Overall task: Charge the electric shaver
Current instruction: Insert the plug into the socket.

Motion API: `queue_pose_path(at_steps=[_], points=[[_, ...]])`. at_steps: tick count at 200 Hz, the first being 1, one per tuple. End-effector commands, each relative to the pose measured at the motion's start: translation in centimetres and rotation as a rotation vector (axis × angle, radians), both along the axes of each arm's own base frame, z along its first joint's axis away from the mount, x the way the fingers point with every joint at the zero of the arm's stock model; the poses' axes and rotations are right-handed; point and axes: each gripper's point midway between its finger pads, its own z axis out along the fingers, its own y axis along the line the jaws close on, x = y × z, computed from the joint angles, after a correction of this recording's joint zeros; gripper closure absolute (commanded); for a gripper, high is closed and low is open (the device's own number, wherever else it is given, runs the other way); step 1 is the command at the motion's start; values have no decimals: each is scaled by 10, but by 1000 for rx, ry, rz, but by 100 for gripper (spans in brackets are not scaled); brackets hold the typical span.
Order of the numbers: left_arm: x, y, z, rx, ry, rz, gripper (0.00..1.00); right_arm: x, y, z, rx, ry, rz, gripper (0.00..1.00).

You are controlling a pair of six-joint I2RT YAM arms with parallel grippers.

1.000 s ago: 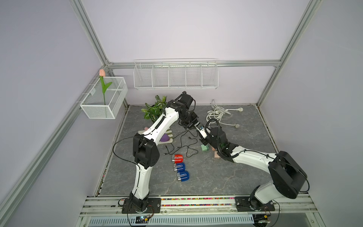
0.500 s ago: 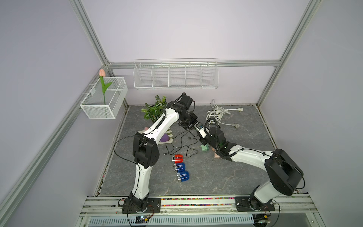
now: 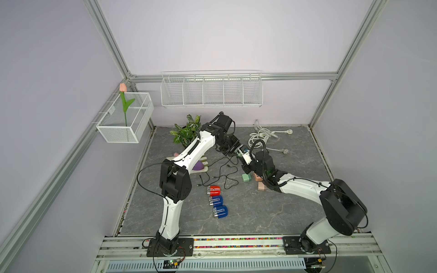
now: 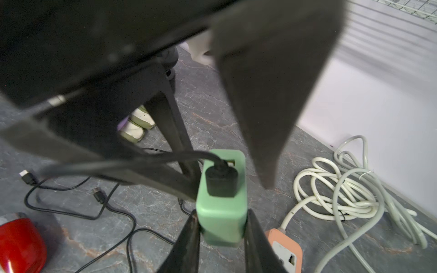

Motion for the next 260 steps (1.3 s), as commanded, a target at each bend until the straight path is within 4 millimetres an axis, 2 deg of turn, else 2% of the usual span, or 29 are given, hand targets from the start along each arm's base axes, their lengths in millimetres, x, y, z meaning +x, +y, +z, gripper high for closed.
queue_pose_path(at_steps=[1,35,59,92,99,106,114,126,161,215,231,260], points=[[-6,-5,22,-56,-25,-20,47,-5,2,22,103,-19,29,93],[-6,-3,15,-35,-19,-31,49,-7,1,23,111,-20,33,93],[-3,12,8,46,-35,-34,48,-7,-2,25,112,-26,32,93],[10,28,12,86,-88,1,43,-12,-4,25,122,-14,41,93],[14,29,16,82,-109,10,40,-12,-6,24,126,-8,37,93],[16,31,20,84,-127,19,33,-13,-9,23,135,-3,29,93],[19,33,23,86,-146,25,25,-12,-13,23,147,3,16,93],[20,37,26,97,-157,37,23,-12,-20,22,157,13,0,93],[23,48,23,130,-179,67,22,-11,-53,20,207,44,-69,93],[21,47,14,109,-195,63,24,-8,-112,-6,338,120,-230,93],[20,46,15,107,-233,31,24,0,-120,-12,374,111,-264,93],[14,45,10,104,-270,1,25,17,-123,-26,385,111,-286,93]])
